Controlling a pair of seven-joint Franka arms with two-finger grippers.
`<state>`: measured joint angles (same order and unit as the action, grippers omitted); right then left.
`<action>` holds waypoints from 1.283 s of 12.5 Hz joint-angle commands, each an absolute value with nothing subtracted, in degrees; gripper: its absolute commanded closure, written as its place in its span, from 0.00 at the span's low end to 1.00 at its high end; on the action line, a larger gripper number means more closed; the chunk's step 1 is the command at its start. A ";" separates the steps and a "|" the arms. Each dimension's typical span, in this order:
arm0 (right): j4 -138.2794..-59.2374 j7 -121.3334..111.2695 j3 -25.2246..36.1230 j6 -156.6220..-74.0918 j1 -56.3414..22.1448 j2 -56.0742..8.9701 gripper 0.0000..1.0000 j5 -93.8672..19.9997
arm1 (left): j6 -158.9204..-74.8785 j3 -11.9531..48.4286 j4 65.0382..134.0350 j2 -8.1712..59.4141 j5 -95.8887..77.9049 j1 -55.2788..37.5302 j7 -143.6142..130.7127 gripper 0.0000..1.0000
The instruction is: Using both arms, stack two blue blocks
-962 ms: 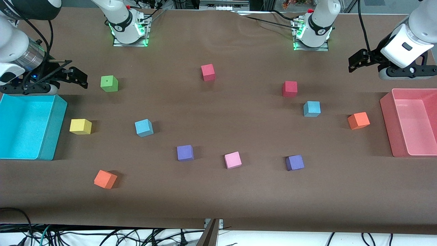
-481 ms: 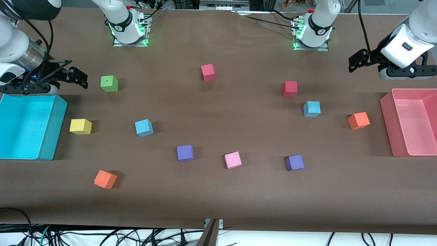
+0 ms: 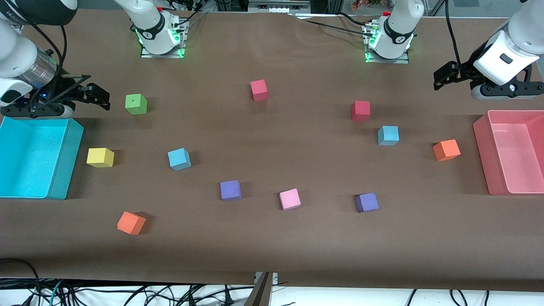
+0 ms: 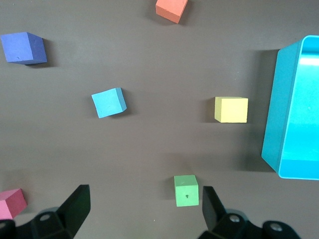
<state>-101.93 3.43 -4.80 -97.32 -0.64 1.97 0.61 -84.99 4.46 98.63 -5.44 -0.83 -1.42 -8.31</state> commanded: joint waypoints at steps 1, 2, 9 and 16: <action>-100.90 2.81 -5.45 -96.50 0.09 1.41 0.01 -0.26 | -84.38 4.31 98.70 -5.71 -0.09 -1.41 -7.29 0.00; -100.99 2.81 -5.45 -96.50 0.09 1.41 0.01 -0.18 | -84.46 4.31 98.70 -5.71 0.00 -1.41 -7.29 0.00; -101.42 2.55 -5.97 -96.50 -0.09 0.01 0.01 -0.26 | -84.46 4.31 98.70 -5.71 0.00 -1.49 -7.65 0.00; -103.53 2.20 -12.22 -108.51 -2.10 -13.34 0.01 -0.18 | -84.46 4.31 98.70 -5.54 0.00 -1.49 -7.65 0.00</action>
<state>-103.20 3.20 -11.86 -104.27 -1.43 -9.73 0.33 -84.99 4.43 98.79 -5.43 -0.83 -1.42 -8.31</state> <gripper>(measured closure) 0.004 0.000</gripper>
